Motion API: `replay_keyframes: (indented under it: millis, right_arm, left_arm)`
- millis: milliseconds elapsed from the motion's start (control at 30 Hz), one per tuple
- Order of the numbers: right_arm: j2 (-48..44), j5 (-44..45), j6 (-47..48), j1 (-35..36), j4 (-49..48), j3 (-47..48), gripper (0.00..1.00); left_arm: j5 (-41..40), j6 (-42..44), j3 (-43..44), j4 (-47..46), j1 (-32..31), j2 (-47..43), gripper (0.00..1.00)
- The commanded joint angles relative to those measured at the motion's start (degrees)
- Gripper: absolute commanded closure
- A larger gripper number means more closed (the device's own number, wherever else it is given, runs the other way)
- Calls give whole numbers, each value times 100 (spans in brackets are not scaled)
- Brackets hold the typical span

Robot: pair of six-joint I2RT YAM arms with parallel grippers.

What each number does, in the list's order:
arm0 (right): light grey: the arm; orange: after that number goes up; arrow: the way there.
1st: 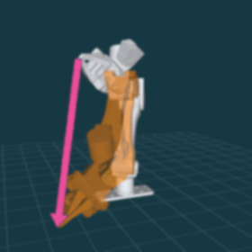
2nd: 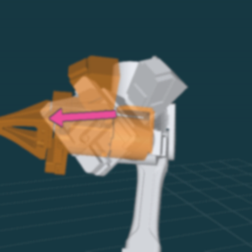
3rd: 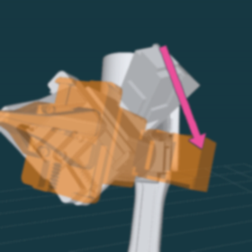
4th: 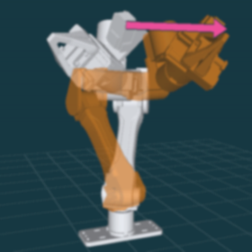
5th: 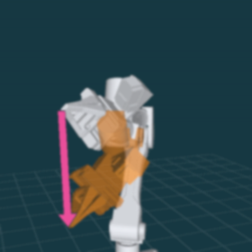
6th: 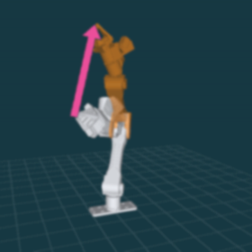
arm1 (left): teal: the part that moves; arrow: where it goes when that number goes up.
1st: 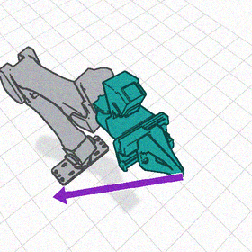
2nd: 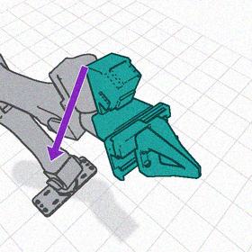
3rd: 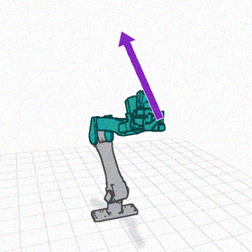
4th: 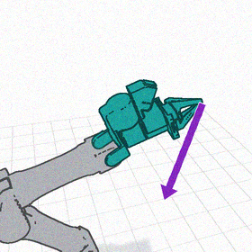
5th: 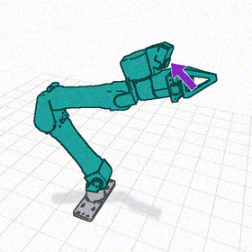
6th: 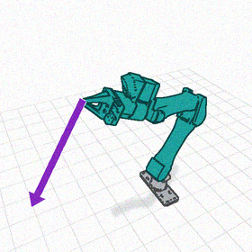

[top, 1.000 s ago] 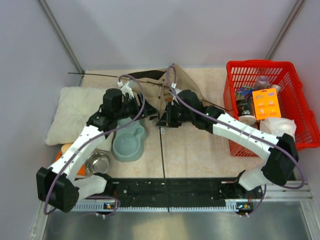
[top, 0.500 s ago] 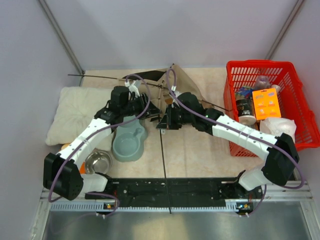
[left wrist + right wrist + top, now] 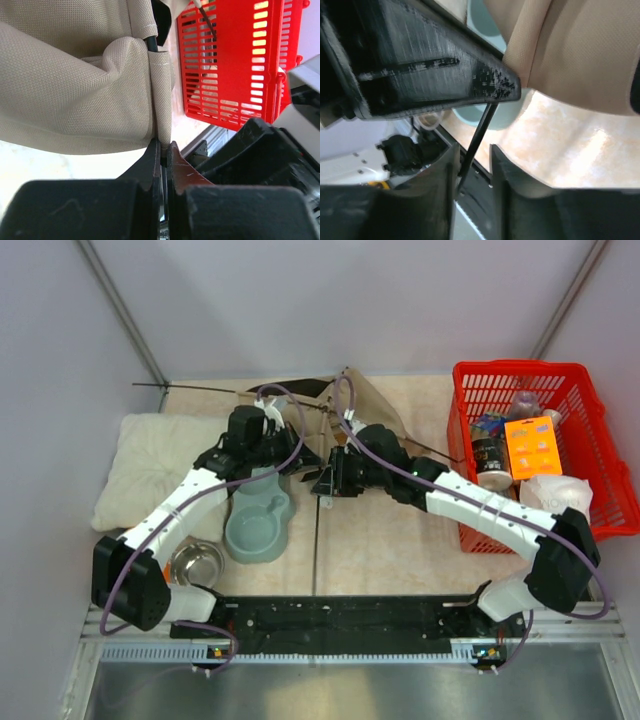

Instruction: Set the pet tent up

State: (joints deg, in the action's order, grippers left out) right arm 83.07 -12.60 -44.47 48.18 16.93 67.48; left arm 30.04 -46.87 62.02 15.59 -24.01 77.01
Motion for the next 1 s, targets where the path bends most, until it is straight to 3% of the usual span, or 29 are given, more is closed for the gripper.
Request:
replay_keyframes:
  millis: [0, 33, 67, 267, 600, 867, 933, 967]
  right_arm:
    - [-536, 258, 228, -116, -462, -103, 55]
    - [-633, 258, 272, -90, -445, -139, 43]
    - [-738, 162, 333, -81, -436, -209, 38]
    - [-1301, -734, 536, 76, -463, -894, 33]
    - [-1794, -1166, 212, 1403, -717, -1184, 32]
    - [-2162, -893, -386, 1993, -858, -1711, 56]
    - [-2294, -850, -527, 2019, -954, -1852, 70]
    - [-2347, -797, -589, 2020, -955, -1888, 84]
  left_arm:
    - [-235, -164, 433, -407, -60, -20, 100]
    - [-279, -225, 460, -486, -60, -28, 100]
    - [-323, -313, 478, -592, -60, -11, 100]
    - [-657, -735, 618, -1137, -60, 85, 100]
    - [-1202, -1105, 733, -1867, -60, 297, 100]
    - [-1369, -1070, 864, -1929, -60, 508, 100]
    - [-1404, -1061, 882, -1937, -60, 551, 100]
    - [-1405, -1052, 908, -1929, -60, 560, 100]
